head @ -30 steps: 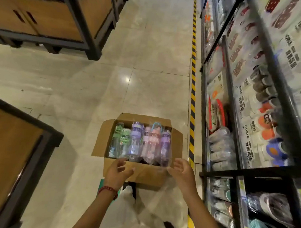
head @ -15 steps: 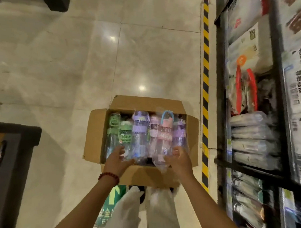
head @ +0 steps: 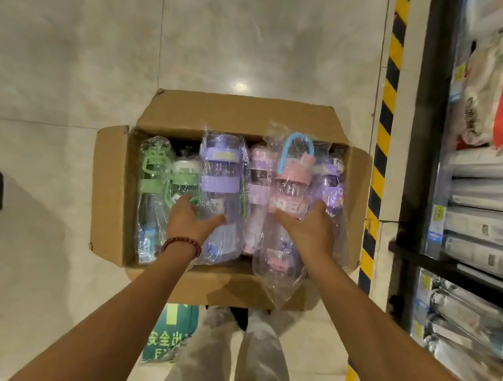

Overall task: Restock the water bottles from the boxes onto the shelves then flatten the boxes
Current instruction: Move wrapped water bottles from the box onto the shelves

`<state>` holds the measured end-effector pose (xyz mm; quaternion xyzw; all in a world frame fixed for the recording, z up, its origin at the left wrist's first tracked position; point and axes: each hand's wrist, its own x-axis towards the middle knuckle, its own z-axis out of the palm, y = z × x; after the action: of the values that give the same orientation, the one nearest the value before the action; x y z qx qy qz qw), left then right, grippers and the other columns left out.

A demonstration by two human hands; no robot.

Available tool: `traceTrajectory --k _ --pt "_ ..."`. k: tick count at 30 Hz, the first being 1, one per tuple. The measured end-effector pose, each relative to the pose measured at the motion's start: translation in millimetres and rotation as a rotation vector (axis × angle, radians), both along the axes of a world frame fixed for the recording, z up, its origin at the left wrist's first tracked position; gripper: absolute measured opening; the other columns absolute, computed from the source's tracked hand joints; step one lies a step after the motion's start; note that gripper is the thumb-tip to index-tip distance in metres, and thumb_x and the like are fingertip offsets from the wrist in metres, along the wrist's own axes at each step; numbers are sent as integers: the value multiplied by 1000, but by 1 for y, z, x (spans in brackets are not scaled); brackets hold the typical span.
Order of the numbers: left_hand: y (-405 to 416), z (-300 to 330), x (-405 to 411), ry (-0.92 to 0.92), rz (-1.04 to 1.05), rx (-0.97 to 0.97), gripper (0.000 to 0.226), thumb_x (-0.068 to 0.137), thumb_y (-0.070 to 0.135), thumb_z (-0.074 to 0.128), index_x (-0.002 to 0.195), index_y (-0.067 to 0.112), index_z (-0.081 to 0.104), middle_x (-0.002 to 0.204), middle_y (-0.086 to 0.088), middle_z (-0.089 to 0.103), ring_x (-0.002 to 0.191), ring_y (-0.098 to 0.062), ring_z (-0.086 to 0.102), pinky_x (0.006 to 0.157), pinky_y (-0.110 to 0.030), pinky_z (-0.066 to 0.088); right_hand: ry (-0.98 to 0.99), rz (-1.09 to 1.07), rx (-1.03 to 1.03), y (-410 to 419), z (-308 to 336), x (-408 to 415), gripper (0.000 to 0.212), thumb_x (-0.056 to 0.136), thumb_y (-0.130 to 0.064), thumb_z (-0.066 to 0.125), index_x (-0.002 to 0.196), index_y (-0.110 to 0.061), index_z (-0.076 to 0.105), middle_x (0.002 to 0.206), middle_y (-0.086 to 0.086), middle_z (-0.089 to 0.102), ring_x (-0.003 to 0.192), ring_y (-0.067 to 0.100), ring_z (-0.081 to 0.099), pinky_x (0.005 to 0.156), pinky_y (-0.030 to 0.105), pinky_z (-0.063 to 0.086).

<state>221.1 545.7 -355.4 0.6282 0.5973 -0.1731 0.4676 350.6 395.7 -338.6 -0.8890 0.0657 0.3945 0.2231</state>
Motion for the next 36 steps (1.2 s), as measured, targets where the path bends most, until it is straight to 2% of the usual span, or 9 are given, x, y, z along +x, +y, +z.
traceTrajectory --k 2,5,12,19,23,25,28,32,36 --pt "-4 -9 3 15 -20 64 80 69 31 80 135 8 39 103 -2 52 93 -19 53 76 -29 45 -25 -17 -5 3 -14 -6 71 68 -47 79 120 -14 43 105 -1 55 84 18 57 57 24 42" --pt "-10 -16 10 59 -14 138 71 67 36 81 122 7 46 80 3 48 68 -11 47 56 -25 38 -80 -17 -38 11 -26 -18 87 59 -49 81 126 -10 41 113 9 56 97 31 60 76 42 54" --pt "-29 -26 32 15 123 -17 69 57 33 88 107 12 46 98 -2 57 95 -25 59 79 -33 51 -43 -39 -51 16 -33 -12 95 58 -41 85 132 -8 33 122 14 54 105 35 58 85 46 51" --pt "-24 -3 25 -65 250 -101 87 62 19 86 132 5 35 129 -12 49 118 -31 49 94 -42 45 149 -236 161 16 -10 -22 80 57 -31 80 123 -18 37 109 4 60 93 24 62 76 34 53" --pt "-10 45 10 -171 220 -82 73 62 13 85 121 5 43 108 -3 55 104 -24 56 82 -34 47 240 -289 347 7 36 -24 62 71 -10 76 121 -24 40 96 -8 61 82 5 60 57 12 48" --pt "0 73 6 -233 204 -74 80 47 27 88 115 6 52 102 -6 64 95 -26 64 75 -36 54 268 -301 442 5 65 -17 60 73 -3 74 118 -26 40 95 -11 59 82 0 58 54 6 46" --pt "13 124 12 -341 161 -50 90 35 43 82 115 9 58 101 -8 68 92 -22 67 74 -35 55 257 -303 546 4 114 -1 64 69 -4 78 122 -19 45 100 -1 64 87 10 64 66 18 53" --pt "21 205 36 -496 83 -6 60 53 18 86 107 8 62 92 -3 70 80 -9 68 70 -29 54 174 -250 689 4 190 23 56 68 -3 76 114 -22 52 97 1 66 88 16 66 62 15 52" --pt "20 282 56 -640 33 -7 67 50 22 86 108 0 61 95 -8 70 82 -15 69 67 -25 56 67 -250 822 -10 265 46 56 69 -1 76 104 -33 46 93 -4 61 83 11 63 62 14 51"
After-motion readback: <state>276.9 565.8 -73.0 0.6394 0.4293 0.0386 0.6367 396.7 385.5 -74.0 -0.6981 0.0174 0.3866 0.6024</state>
